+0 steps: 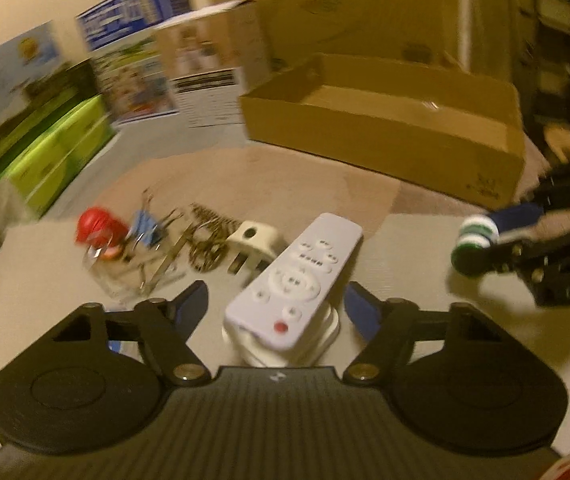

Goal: Organize rigid objects
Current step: 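Grasp the white remote with the left gripper while the right gripper holds the bottle, then carry the remote and the bottle in both grippers over the cardboard box, then lower the remote into the box and open the left gripper while the right releases the bottle, then withdraw both grippers from the box back toward the remaining objects, then grasp the white square plug adapter with the left gripper while the right grasps the white plug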

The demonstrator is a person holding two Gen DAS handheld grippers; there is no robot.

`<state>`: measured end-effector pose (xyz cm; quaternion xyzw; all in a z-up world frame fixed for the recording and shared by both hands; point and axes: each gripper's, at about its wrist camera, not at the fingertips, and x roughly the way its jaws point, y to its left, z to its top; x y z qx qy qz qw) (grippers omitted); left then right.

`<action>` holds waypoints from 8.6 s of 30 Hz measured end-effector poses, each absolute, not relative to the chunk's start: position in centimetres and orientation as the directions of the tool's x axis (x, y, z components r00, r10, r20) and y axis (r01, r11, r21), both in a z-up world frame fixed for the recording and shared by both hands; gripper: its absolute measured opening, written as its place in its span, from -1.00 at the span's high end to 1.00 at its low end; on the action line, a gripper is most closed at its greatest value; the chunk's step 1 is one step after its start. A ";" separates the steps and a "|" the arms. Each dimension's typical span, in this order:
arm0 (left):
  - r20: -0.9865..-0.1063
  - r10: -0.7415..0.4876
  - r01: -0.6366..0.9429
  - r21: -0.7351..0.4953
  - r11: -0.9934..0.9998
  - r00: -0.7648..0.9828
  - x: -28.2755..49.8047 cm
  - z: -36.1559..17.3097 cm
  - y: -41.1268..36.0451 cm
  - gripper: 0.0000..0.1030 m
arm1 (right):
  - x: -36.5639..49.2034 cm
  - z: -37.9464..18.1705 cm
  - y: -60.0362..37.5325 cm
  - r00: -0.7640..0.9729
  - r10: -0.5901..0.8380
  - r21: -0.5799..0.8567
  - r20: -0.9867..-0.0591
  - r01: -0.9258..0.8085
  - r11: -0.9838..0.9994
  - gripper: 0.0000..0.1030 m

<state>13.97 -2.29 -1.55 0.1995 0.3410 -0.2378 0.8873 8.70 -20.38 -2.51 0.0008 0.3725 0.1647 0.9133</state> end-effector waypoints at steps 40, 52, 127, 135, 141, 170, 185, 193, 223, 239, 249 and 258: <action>-0.691 -0.192 0.311 0.050 0.949 0.697 8.8 -5.5 -7.0 -0.13 | 6.8 -2.8 -24.1 0.672 0.272 0.164 -0.689 -0.221 0.961 0.38; -0.682 -0.127 0.241 0.075 0.968 0.720 10.5 -6.6 -8.1 0.05 | 7.5 -3.9 -24.3 0.659 0.273 0.171 -0.701 -0.217 0.961 0.38; -0.611 -0.341 0.343 -0.119 0.932 0.714 19.6 0.9 -21.4 0.28 | 16.9 -0.8 -39.0 0.759 0.152 0.149 -0.633 -0.073 0.986 0.38; -0.606 -0.323 0.323 -0.114 0.940 0.727 19.1 1.5 -19.9 0.29 | 17.1 -0.6 -38.6 0.758 0.155 0.144 -0.633 -0.082 0.986 0.38; -0.607 -0.307 0.302 -0.114 0.946 0.733 18.9 1.4 -19.1 0.28 | 17.5 -0.5 -38.0 0.761 0.160 0.133 -0.629 -0.097 0.986 0.37; -0.587 -0.176 0.163 -0.076 0.984 0.790 13.0 4.3 -9.4 0.02 | 12.5 3.9 -31.1 0.793 0.214 0.148 -0.571 -0.156 0.977 -0.28; -0.599 -0.064 0.053 -0.037 0.998 0.798 8.6 4.6 -1.6 -0.18 | 9.3 4.0 -24.2 0.757 0.301 0.175 -0.580 -0.246 0.953 -0.31; -0.606 -0.015 0.008 -0.014 1.000 0.795 7.3 4.2 1.4 -0.36 | 8.8 3.5 -21.5 0.736 0.332 0.178 -0.589 -0.283 0.942 -0.38; -0.667 -0.003 0.026 0.024 0.999 0.745 8.2 -0.2 5.8 -0.51 | 10.0 -0.4 -16.9 0.674 0.366 0.188 -0.641 -0.325 0.927 -0.48; -0.677 -0.173 0.262 0.030 0.965 0.716 10.6 -3.1 3.5 -0.48 | 12.4 -2.7 -16.7 0.657 0.370 0.176 -0.657 -0.343 0.923 -0.48; -0.715 -0.261 0.393 0.021 0.919 0.649 13.6 -5.5 1.8 -0.46 | 14.2 -3.8 -17.0 0.644 0.381 0.180 -0.664 -0.356 0.917 -0.48; -0.723 -0.264 0.396 0.015 0.918 0.639 14.4 -6.4 1.6 -0.27 | 15.5 -4.3 -16.5 0.633 0.400 0.178 -0.662 -0.386 0.905 -0.47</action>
